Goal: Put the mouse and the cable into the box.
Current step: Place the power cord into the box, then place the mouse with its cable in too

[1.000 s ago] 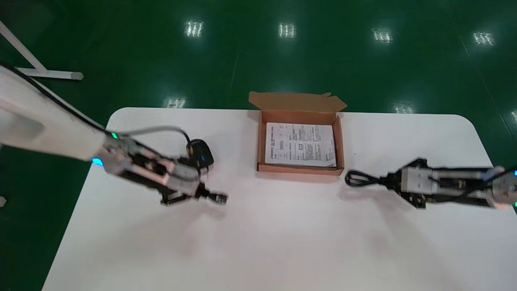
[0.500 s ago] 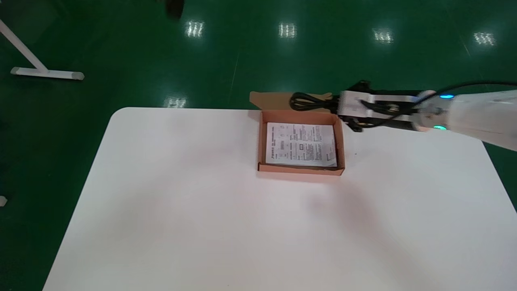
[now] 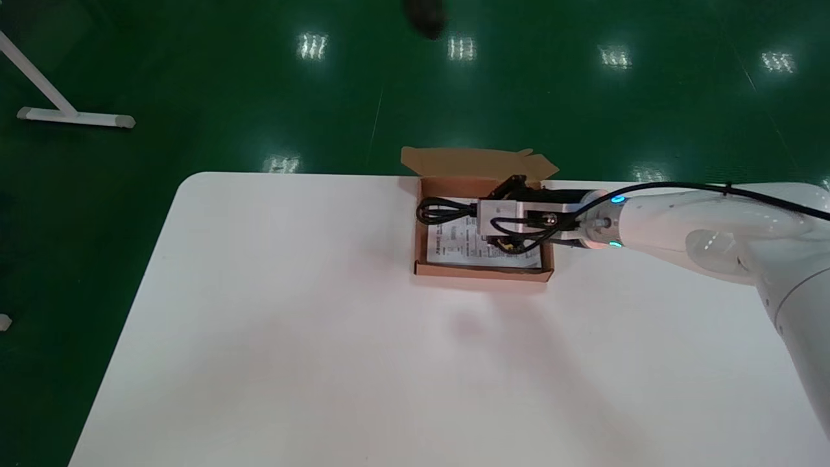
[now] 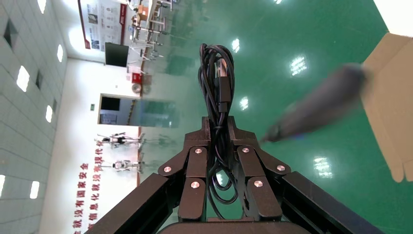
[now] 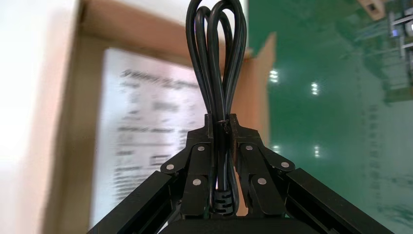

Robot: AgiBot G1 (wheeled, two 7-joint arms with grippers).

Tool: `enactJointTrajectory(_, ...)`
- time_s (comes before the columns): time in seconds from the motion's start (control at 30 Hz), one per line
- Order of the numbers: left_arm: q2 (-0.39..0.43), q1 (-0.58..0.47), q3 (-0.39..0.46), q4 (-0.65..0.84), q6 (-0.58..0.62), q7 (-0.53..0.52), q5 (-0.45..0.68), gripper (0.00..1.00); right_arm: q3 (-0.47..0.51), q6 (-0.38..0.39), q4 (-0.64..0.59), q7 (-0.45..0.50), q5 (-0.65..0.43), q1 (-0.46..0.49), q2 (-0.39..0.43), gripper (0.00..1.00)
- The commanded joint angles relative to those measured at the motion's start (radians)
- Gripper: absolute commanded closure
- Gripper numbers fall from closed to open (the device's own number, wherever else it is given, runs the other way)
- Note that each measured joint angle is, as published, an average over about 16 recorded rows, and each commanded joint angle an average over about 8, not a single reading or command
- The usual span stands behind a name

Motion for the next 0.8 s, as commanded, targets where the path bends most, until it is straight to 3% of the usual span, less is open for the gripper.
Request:
enactJointTrajectory(0.03,0.007,-0.002,-0.006,0.015,0.003,0.023,-0.009,1.00,-0.001,0.008,-0.013,-0.017,-0.001,-0.008,-0.004,0.76)
enactJointTrajectory(0.23,0.016,0.003,-0.005,0.031,-0.021,0.050,-0.010,1.00,-0.005,0.000,-0.038,-0.024,-0.007,-0.002,-0.007,0.03)
enactJointTrajectory(0.5,0.030,0.040,0.001,-0.004,-0.052,0.050,-0.016,1.00,0.007,-0.007,-0.054,-0.013,0.010,0.018,0.012,0.00)
enactJointTrajectory(0.8,0.043,0.219,0.010,-0.085,-0.064,0.012,-0.067,1.00,0.050,-0.013,-0.075,0.074,0.074,0.122,0.155,0.00)
